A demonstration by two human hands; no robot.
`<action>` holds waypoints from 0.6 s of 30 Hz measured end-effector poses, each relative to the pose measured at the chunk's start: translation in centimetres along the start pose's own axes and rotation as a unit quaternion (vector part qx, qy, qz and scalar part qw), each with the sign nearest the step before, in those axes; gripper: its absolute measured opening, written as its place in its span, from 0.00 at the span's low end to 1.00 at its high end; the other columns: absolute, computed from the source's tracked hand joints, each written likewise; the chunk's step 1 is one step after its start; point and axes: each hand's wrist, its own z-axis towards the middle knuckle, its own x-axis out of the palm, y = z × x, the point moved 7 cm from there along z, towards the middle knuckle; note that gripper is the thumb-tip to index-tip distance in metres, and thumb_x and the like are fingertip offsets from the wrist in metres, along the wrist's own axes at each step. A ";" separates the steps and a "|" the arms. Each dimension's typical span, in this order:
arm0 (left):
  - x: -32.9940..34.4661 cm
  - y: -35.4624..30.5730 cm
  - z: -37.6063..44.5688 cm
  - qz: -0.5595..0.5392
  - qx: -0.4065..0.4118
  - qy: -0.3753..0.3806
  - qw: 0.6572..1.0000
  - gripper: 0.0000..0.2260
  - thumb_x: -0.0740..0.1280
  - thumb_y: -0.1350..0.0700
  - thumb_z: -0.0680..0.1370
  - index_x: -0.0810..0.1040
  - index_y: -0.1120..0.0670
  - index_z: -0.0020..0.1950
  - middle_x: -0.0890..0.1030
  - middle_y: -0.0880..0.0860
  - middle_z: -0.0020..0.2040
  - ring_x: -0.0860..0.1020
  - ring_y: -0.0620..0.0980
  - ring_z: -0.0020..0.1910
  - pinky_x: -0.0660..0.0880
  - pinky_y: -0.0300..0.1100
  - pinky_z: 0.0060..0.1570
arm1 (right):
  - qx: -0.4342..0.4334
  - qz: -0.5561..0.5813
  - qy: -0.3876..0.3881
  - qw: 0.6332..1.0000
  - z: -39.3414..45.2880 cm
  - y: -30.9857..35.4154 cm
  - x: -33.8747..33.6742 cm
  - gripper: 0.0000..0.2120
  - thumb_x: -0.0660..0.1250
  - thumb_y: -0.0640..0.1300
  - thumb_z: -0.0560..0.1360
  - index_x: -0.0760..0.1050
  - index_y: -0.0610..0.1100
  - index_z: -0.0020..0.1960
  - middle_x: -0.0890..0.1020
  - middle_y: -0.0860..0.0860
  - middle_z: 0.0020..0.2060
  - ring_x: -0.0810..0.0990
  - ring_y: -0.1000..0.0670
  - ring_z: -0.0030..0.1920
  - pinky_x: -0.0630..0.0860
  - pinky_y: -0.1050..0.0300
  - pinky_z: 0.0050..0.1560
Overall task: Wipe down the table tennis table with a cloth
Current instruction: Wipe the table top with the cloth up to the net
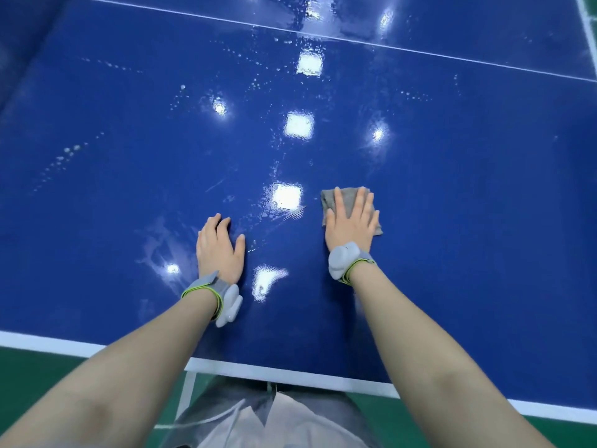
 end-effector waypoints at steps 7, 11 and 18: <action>0.5 -0.2 -0.2 0.020 0.003 0.009 1.000 0.22 0.59 0.53 0.80 0.62 0.61 0.71 0.60 0.57 0.74 0.55 0.55 0.74 0.50 0.48 0.73 | -0.137 -0.016 0.025 0.990 -2.6 7.2 1.4 0.26 0.46 0.55 0.82 0.42 0.55 0.77 0.38 0.42 0.76 0.35 0.41 0.75 0.35 0.42 0.72; 0.3 0.2 -0.2 0.037 0.011 0.002 0.999 0.22 0.60 0.53 0.79 0.64 0.62 0.71 0.62 0.58 0.73 0.57 0.56 0.73 0.51 0.48 0.72 | -0.266 -0.044 0.048 0.962 -4.1 10.4 2.1 0.25 0.42 0.56 0.81 0.45 0.56 0.77 0.40 0.43 0.77 0.36 0.42 0.76 0.36 0.43 0.72; 0.1 -1.9 2.0 0.020 0.041 0.020 0.999 0.23 0.60 0.53 0.79 0.63 0.62 0.71 0.62 0.58 0.73 0.57 0.55 0.73 0.51 0.47 0.72 | -0.094 -0.034 0.023 0.995 1.6 2.1 -0.7 0.24 0.45 0.54 0.83 0.43 0.57 0.77 0.40 0.45 0.77 0.37 0.44 0.76 0.39 0.46 0.74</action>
